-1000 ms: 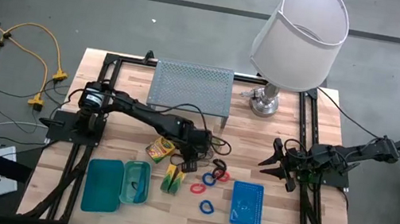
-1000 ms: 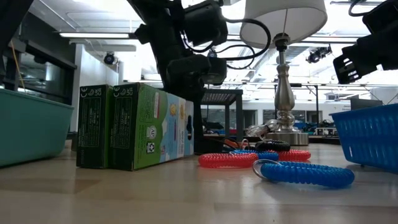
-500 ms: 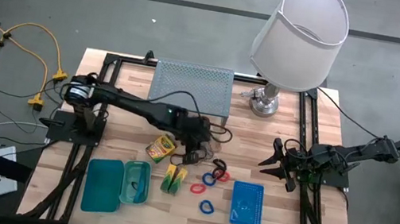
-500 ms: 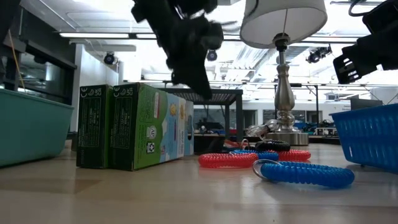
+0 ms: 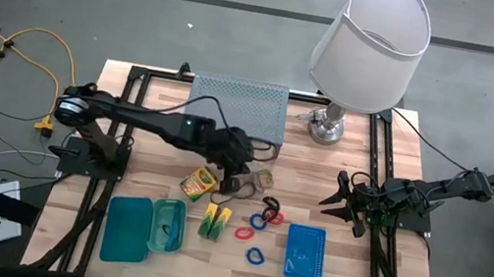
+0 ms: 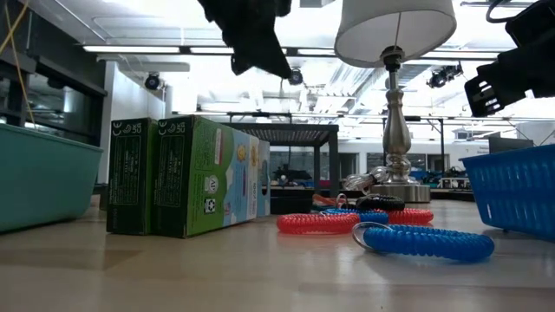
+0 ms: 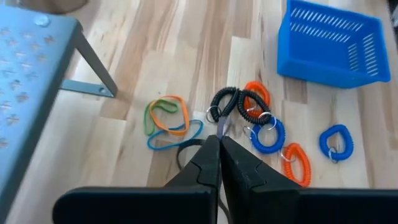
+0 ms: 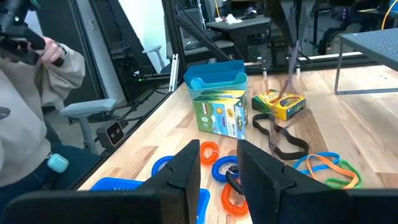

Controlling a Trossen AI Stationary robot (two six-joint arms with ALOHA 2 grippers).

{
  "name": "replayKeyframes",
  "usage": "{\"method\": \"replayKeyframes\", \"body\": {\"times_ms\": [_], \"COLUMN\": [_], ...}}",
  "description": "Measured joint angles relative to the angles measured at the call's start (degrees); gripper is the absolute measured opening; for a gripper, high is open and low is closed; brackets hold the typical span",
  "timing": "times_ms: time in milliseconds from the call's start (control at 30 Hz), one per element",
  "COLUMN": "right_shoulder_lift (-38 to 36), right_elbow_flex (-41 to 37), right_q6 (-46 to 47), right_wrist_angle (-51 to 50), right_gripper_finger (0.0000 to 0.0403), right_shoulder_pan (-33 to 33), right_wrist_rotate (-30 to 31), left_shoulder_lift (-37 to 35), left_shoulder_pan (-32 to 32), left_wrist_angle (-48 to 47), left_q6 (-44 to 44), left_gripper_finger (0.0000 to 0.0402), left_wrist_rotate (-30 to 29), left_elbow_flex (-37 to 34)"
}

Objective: Pick & Place Office Desk Supplies
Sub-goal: Put the gray rubber band into the green bin

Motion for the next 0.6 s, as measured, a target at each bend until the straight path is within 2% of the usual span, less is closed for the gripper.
{"method": "replayKeyframes", "body": {"times_ms": [200, 600], "right_shoulder_lift": [0.0, 0.0], "right_elbow_flex": [0.0, 0.0], "right_q6": [0.0, 0.0], "right_wrist_angle": [0.0, 0.0], "right_gripper_finger": [0.0094, 0.0094], "right_shoulder_pan": [0.0, 0.0], "right_wrist_rotate": [0.0, 0.0], "left_shoulder_lift": [-2.2, -7.5], "left_shoulder_pan": [0.0, -2.6], "left_wrist_angle": [-1.7, -12.6], "left_q6": [0.0, -5.0], "left_gripper_finger": [0.0001, 0.0001], "left_wrist_rotate": [-0.6, -4.8], "left_elbow_flex": [0.0, 0.0]}}
